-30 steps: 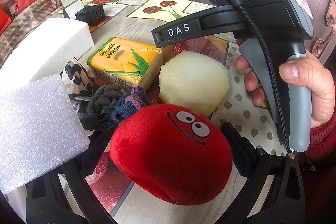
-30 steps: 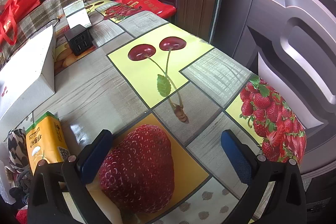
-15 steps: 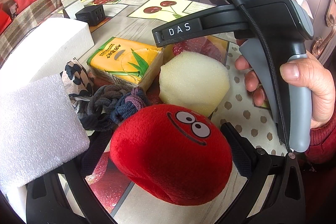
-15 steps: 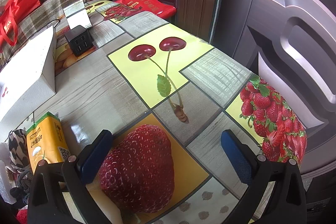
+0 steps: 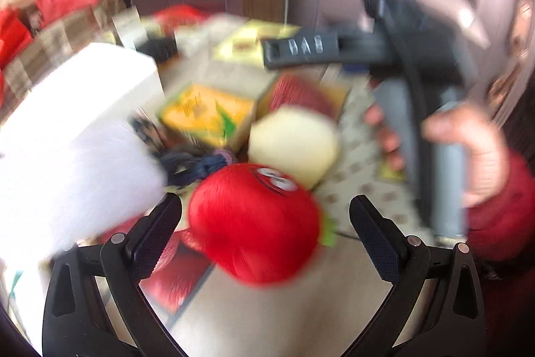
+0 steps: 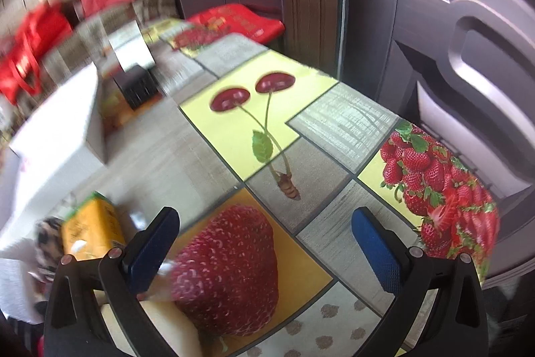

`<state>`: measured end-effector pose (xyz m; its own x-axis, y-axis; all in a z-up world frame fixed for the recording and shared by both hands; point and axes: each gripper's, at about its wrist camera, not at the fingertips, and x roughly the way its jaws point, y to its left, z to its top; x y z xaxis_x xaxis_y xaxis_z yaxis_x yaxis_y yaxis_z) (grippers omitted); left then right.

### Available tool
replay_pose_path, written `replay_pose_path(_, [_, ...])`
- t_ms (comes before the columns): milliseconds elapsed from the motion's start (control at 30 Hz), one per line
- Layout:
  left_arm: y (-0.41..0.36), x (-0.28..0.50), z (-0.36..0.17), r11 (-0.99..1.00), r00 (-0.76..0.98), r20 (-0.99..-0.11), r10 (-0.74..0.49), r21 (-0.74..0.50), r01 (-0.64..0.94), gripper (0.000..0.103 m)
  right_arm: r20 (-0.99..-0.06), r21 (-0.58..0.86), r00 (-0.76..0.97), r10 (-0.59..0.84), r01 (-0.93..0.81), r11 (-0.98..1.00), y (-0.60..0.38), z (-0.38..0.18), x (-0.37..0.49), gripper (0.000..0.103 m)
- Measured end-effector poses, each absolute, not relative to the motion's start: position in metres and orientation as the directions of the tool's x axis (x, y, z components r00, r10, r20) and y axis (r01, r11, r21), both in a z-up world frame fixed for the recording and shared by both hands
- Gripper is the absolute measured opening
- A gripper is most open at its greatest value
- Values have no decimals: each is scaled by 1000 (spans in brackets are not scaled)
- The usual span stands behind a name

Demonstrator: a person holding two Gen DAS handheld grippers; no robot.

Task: Organize soft objects
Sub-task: 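Grasp the pink plush face with the left tool while the right tool grasps the red plush ball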

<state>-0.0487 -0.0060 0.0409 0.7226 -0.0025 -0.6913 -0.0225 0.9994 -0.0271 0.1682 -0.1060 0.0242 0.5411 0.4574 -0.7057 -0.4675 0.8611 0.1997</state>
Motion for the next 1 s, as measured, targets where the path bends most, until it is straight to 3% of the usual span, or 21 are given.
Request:
replay_pose_path(100, [-3,-95,76,997,806,-591,24,-45,-62,102,-577,297,546,607,-552,779,-128,41,157,103])
replay_pose_path(200, [12,-142,98,989,858,-507,83,-61,-132,102,-449,271,503,738,-711,649,-134,61,133,103])
replay_pose_path(267, [26,-173,101,974,859,-479,182,-33,-224,102,-413,219,440,797,-802,556,-131,70,112,103])
replay_pose_path(367, [49,-205,84,940,796,-532,289,2,-340,102,-413,146,320,853,-901,408,-120,75,80,103])
replay_pose_path(600, [59,-207,20,906,644,-712,279,-26,-422,102,-536,-80,243,808,-968,238,-76,48,25,103])
replay_pose_path(800, [66,-194,12,904,618,-745,253,-46,-426,102,-595,-205,289,750,-957,206,-57,29,7,102])
replay_pose_path(867, [66,-192,13,905,608,-754,248,-43,-423,93,-602,-225,303,739,-952,207,-52,27,7,102])
replay_pose_path(933, [68,-189,6,903,585,-780,223,-61,-425,81,-625,-229,305,719,-952,205,-47,24,9,94])
replay_pose_path(967, [70,-189,2,902,574,-791,211,-69,-427,72,-640,-224,300,708,-954,201,-46,21,9,81])
replay_pose_path(1000, [70,-190,2,902,576,-790,212,-70,-427,72,-655,-218,297,694,-955,203,-45,17,10,64])
